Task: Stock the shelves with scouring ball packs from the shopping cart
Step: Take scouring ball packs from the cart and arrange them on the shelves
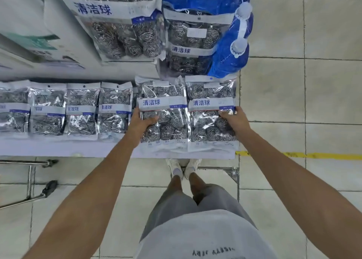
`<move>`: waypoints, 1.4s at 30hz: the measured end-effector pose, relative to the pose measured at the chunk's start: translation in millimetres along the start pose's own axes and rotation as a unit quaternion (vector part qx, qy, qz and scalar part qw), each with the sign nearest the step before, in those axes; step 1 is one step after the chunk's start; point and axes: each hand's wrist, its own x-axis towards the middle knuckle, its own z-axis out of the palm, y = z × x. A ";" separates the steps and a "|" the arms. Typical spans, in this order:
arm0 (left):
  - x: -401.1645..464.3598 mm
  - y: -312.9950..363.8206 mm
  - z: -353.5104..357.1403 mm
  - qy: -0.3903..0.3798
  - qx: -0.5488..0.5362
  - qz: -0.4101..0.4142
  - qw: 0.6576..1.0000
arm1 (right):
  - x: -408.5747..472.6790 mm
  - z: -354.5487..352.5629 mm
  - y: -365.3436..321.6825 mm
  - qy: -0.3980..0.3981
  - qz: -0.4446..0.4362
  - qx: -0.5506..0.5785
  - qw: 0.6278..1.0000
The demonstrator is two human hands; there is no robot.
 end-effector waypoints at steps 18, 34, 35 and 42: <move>16.6 -6.1 -6.6 -0.034 0.102 0.025 0.994 | 2.0 16.9 17.2 0.060 -0.049 -0.059 0.995; -73.9 9.3 -5.5 0.060 0.294 0.141 0.943 | -79.7 10.0 -2.9 0.043 -0.230 -0.390 0.891; -85.4 8.2 -8.1 0.066 0.319 0.153 0.933 | -88.8 13.5 -6.0 0.024 -0.253 -0.410 0.876; -177.1 -25.9 -23.0 0.194 0.371 0.156 0.895 | -149.1 49.3 -26.8 -0.094 -0.435 -0.547 0.709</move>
